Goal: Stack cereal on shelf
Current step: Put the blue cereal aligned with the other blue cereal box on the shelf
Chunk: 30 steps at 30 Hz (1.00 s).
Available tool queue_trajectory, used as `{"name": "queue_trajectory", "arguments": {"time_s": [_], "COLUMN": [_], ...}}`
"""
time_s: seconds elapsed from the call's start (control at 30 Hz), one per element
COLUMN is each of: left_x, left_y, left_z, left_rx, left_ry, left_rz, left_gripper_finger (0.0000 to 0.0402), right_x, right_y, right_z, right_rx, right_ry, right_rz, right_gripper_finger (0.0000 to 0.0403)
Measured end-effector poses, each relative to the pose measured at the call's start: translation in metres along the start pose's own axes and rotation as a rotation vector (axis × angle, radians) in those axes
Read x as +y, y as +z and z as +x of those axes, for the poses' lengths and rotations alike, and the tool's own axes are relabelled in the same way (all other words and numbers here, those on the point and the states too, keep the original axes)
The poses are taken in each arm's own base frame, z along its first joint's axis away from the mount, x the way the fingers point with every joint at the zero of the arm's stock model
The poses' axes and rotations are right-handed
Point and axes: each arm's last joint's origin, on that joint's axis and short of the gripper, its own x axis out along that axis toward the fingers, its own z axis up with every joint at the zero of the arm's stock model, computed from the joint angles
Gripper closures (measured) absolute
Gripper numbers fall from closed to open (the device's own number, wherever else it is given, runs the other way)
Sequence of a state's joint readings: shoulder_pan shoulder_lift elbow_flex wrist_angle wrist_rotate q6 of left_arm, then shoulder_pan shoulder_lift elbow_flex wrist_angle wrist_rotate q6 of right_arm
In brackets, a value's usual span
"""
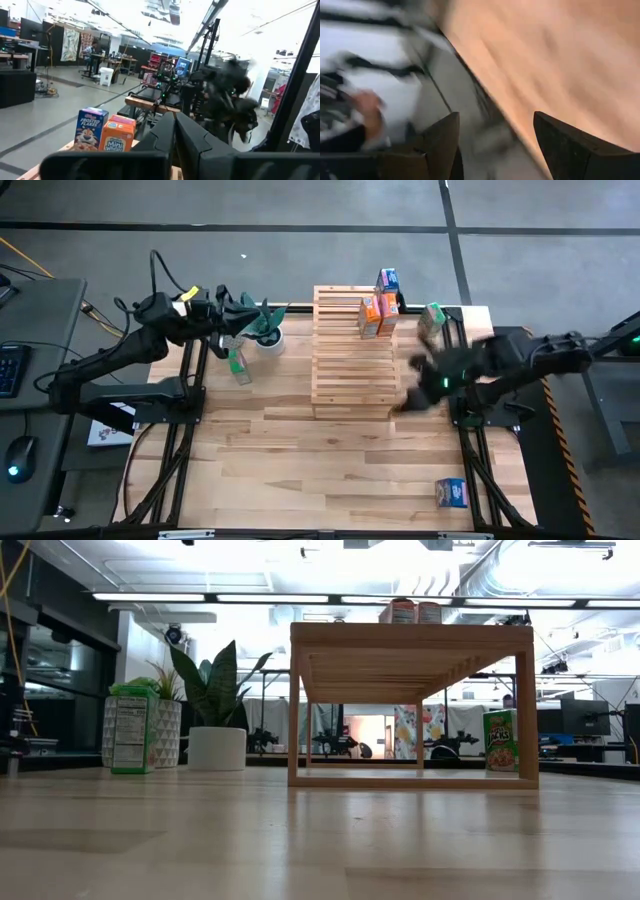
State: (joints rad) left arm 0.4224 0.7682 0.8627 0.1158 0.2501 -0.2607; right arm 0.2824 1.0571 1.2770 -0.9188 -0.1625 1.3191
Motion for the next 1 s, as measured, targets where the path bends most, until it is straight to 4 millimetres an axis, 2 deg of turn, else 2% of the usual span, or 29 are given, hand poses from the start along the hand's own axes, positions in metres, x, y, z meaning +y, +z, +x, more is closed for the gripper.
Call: {"name": "queue_trajectory", "arguments": {"time_s": [0.1,0.2,0.37,0.5,0.7,1.0], "left_x": [0.000,0.002,0.004,0.005,0.005,0.006], "left_y": [0.000,-0.002,-0.005,-0.007,-0.007,-0.007], "left_z": [0.000,0.002,0.004,0.005,0.005,0.004], "left_rx": [0.000,0.004,0.024,0.037,0.044,0.039], "left_ry": [0.006,0.026,0.069,0.074,0.077,0.091], "left_rz": [0.000,-0.002,-0.008,-0.020,-0.038,-0.040], "left_gripper_finger": [0.0381,0.0367,0.0331,0.0300,0.0264,0.0231], "right_x": [-0.006,-0.010,-0.013,-0.014,-0.020,-0.031], "right_y": [-0.033,-0.064,-0.109,-0.137,-0.157,-0.172], "right_z": [0.014,0.024,0.038,0.055,0.085,0.101], "right_rx": [0.162,0.234,0.238,0.240,0.309,0.268], "right_ry": [-0.181,-0.336,-0.505,-0.578,-0.735,-0.885], "right_rz": [0.162,0.297,0.449,0.472,0.465,0.483], "right_gripper_finger": [0.0155,0.0155,0.0155,0.0155,0.0155,0.0155]}}
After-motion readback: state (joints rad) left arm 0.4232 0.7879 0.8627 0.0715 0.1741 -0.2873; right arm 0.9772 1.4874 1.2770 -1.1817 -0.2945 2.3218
